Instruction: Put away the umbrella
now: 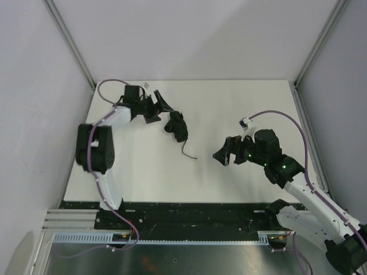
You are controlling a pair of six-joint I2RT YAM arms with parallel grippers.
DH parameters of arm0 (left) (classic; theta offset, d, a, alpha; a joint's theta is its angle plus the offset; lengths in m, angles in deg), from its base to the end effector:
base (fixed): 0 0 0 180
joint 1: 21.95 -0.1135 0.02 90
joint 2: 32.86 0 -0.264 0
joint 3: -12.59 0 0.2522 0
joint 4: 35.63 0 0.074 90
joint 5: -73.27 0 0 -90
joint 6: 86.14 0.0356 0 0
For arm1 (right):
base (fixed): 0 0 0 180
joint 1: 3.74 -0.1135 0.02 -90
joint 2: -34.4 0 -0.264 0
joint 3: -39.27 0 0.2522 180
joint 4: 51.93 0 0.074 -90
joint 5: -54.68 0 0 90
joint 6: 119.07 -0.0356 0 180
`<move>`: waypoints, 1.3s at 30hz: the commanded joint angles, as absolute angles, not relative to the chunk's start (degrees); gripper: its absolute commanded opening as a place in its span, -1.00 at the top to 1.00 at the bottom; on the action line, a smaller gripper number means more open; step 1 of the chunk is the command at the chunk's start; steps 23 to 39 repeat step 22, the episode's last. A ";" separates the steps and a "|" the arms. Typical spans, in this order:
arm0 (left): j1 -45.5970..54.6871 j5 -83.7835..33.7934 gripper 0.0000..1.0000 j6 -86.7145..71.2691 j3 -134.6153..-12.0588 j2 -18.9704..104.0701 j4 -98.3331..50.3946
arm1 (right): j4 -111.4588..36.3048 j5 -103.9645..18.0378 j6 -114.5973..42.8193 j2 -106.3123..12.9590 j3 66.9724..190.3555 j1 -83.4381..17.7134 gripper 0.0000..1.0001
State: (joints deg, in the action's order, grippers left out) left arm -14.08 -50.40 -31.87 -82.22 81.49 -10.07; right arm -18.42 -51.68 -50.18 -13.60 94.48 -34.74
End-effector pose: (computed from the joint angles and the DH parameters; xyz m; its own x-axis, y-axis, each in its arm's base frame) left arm 0.4328 -0.0798 0.1963 -0.8625 -0.3714 -0.3437 -0.0026 0.6824 -0.7310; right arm 0.1581 0.1067 0.2934 -0.6102 0.0365 -0.7914 -0.5262 0.7281 0.4393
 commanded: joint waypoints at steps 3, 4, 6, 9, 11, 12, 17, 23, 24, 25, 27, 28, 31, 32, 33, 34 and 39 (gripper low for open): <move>-15.33 -48.41 -0.99 -27.80 -74.35 56.92 -10.24 | -15.41 -40.36 -51.52 -10.20 97.56 -34.19 -0.99; -14.95 -49.27 -0.99 -27.13 -73.44 53.21 -10.25 | -14.05 -37.84 -51.55 -9.30 98.28 -34.12 -0.99; -12.93 -49.41 -0.99 -24.74 -71.60 45.92 -10.28 | -11.05 -30.35 -51.74 -7.28 100.05 -34.07 -0.99; -7.48 -46.34 -0.99 -19.59 -68.92 34.93 -10.29 | -6.67 -20.02 -51.33 -3.28 103.17 -33.99 -0.99; -3.09 -42.70 -0.99 -15.98 -67.50 28.17 -10.62 | -4.70 -15.50 -50.50 -0.35 105.62 -33.98 -0.99; -0.96 -40.97 -0.99 -14.54 -66.77 24.90 -11.06 | -4.12 -14.43 -49.90 1.29 106.75 -33.97 -0.99; 4.63 -36.01 -0.99 -12.00 -63.01 12.78 -16.56 | -5.06 -13.44 -46.42 10.14 109.40 -33.97 -0.99; 5.04 -33.68 -0.99 -10.44 -60.44 5.67 -20.48 | -6.04 -13.48 -44.71 16.34 109.59 -33.97 -0.99; 5.04 -33.68 -0.99 -10.44 -60.44 5.67 -20.48 | -6.04 -13.48 -44.71 16.34 109.59 -33.97 -0.99; 5.04 -33.68 -0.99 -10.44 -60.44 5.67 -20.48 | -6.04 -13.48 -44.71 16.34 109.59 -33.97 -0.99; 5.04 -33.68 -0.99 -10.44 -60.44 5.67 -20.48 | -6.04 -13.48 -44.71 16.34 109.59 -33.97 -0.99; 5.04 -33.68 -0.99 -10.44 -60.44 5.67 -20.48 | -6.04 -13.48 -44.71 16.34 109.59 -33.97 -0.99; 5.04 -33.68 -0.99 -10.44 -60.44 5.67 -20.48 | -6.04 -13.48 -44.71 16.34 109.59 -33.97 -0.99; 5.04 -33.68 -0.99 -10.44 -60.44 5.67 -20.48 | -6.04 -13.48 -44.71 16.34 109.59 -33.97 -0.99; 5.04 -33.68 -0.99 -10.44 -60.44 5.67 -20.48 | -6.04 -13.48 -44.71 16.34 109.59 -33.97 -0.99; 5.04 -33.68 -0.99 -10.44 -60.44 5.67 -20.48 | -6.04 -13.48 -44.71 16.34 109.59 -33.97 -0.99; 5.04 -33.68 -0.99 -10.44 -60.44 5.67 -20.48 | -6.04 -13.48 -44.71 16.34 109.59 -33.97 -0.99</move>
